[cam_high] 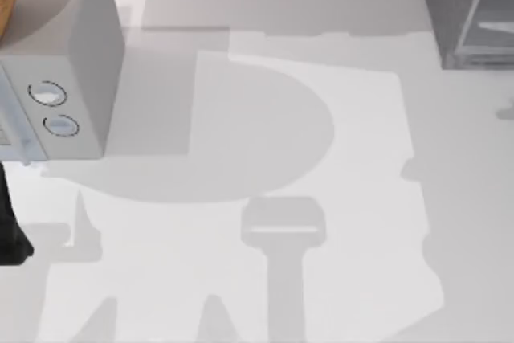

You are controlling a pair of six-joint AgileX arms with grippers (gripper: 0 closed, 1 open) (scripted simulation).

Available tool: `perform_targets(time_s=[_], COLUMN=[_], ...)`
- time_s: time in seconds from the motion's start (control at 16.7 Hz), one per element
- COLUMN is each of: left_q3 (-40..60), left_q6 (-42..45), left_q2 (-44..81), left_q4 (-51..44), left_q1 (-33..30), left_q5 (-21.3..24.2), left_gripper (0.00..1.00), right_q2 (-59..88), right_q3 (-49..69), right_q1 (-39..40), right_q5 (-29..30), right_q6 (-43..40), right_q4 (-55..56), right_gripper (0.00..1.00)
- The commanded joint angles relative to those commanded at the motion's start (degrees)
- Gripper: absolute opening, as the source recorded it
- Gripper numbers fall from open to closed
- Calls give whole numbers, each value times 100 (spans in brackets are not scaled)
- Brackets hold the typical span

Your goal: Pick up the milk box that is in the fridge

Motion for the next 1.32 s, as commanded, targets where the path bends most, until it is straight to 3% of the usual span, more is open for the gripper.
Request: perform_targets(time_s=[0.48,1.32], left_q3=[0,0], left_q6=[0,0], left_q2=[0,0], left_q4=[0,0], left_q1=[0,0], left_q5=[0,0], left_gripper=[100,100], right_q2=[-1919,-9816], right_q3=[-583,-3331], right_q1=[267,1278], right_q5=[252,1151], right_q6=[-45,-73], right_q4=[-1235,-6389], right_gripper=[0,0])
